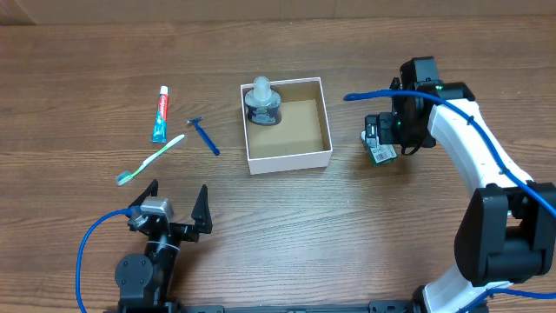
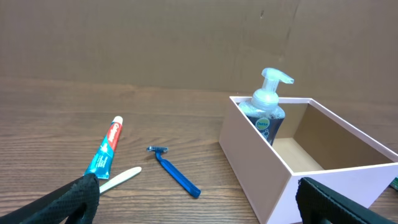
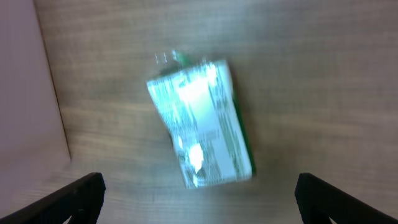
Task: Pack container
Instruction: 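Move the right gripper to the green soap package and grasp it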
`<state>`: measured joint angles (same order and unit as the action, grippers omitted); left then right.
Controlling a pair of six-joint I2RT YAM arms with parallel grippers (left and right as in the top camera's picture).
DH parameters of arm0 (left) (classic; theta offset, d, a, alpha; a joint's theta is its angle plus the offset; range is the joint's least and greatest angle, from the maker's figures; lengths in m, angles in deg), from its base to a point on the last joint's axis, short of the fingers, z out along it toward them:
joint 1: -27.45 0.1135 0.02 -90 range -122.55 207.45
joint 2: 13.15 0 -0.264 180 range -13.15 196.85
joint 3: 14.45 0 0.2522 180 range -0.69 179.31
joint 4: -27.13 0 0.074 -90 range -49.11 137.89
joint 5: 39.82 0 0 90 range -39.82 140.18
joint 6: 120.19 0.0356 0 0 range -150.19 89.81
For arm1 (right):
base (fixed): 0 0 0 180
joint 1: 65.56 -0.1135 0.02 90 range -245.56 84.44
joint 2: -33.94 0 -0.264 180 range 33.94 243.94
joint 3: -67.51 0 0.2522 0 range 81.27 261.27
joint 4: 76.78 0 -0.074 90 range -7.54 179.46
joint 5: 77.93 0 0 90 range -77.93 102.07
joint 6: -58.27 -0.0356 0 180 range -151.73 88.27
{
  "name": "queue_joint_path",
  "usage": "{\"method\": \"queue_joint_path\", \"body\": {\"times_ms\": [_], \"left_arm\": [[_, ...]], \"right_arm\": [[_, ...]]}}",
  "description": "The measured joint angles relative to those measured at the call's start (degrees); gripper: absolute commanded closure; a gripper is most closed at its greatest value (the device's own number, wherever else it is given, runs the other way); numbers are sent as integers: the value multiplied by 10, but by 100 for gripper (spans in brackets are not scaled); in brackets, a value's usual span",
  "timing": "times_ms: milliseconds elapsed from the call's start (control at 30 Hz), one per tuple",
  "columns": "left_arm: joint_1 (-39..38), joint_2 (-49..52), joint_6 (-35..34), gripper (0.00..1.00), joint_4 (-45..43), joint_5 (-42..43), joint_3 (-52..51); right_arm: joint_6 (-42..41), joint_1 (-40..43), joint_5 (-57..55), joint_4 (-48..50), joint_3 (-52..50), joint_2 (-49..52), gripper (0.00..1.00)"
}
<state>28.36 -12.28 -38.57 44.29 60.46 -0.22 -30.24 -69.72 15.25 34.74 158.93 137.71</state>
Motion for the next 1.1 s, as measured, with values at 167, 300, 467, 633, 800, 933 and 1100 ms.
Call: {"method": "queue_joint_path", "body": {"times_ms": [167,300,467,633,800,933,1100], "left_arm": [[0,0,0,0,0,0,0],[0,0,0,0,0,0,0],[0,0,0,0,0,0,0],[0,0,0,0,0,0,0],[0,0,0,0,0,0,0],[0,0,0,0,0,0,0],[0,0,0,0,0,0,0]], "right_arm": [[24,-1,5,54,-3,0,0],[30,-1,5,66,-3,0,0],[30,-1,6,70,-7,26,1],[30,-1,9,97,-50,58,1],[30,-1,14,125,-69,68,2],[31,-2,11,160,-91,65,6],[31,-3,3,181,-104,60,31]]}}
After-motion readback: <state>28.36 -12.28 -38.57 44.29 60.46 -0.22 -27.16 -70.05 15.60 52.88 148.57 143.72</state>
